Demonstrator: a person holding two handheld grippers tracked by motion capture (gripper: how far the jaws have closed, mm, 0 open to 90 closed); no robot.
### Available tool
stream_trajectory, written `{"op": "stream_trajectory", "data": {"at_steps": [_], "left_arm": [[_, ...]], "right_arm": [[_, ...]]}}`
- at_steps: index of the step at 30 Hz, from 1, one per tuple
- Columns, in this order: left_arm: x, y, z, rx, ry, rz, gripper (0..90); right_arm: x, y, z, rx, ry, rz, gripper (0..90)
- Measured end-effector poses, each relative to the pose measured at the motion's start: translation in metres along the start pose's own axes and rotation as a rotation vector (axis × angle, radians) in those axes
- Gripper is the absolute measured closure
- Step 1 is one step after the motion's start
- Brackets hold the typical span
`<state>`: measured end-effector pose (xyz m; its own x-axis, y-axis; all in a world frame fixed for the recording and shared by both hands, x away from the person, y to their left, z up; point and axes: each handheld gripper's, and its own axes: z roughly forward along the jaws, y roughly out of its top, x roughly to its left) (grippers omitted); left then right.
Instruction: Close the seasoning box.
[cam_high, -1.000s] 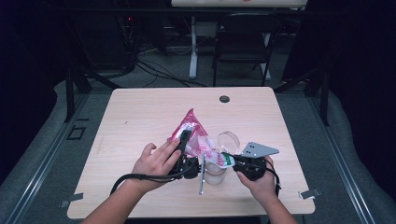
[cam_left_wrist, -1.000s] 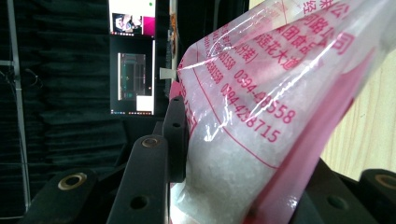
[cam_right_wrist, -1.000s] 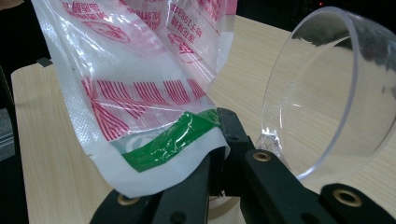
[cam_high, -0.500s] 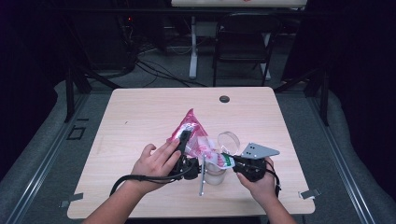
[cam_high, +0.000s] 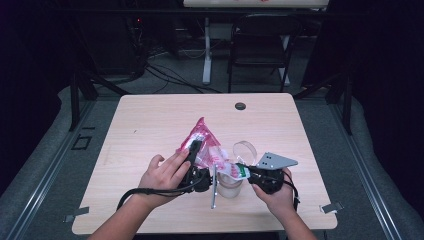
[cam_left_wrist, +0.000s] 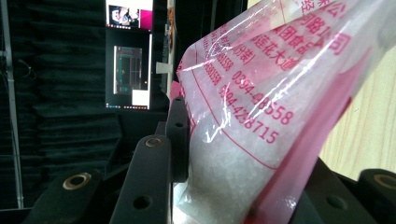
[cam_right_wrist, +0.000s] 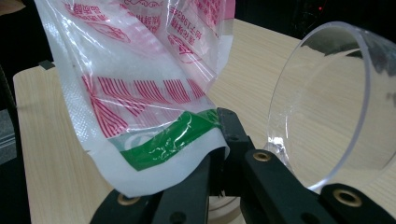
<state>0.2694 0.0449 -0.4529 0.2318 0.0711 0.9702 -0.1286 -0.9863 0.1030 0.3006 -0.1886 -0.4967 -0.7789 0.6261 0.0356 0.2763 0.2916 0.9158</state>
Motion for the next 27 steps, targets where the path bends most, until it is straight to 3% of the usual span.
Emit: {"op": "stream_trajectory", "data": {"at_steps": [27], "left_arm": [[-0.011,-0.010,0.005,0.018,-0.041,-0.104,70.3]], "right_arm": [[-0.001,0.001,0.004,0.005,-0.004,-0.006,90.0]]}}
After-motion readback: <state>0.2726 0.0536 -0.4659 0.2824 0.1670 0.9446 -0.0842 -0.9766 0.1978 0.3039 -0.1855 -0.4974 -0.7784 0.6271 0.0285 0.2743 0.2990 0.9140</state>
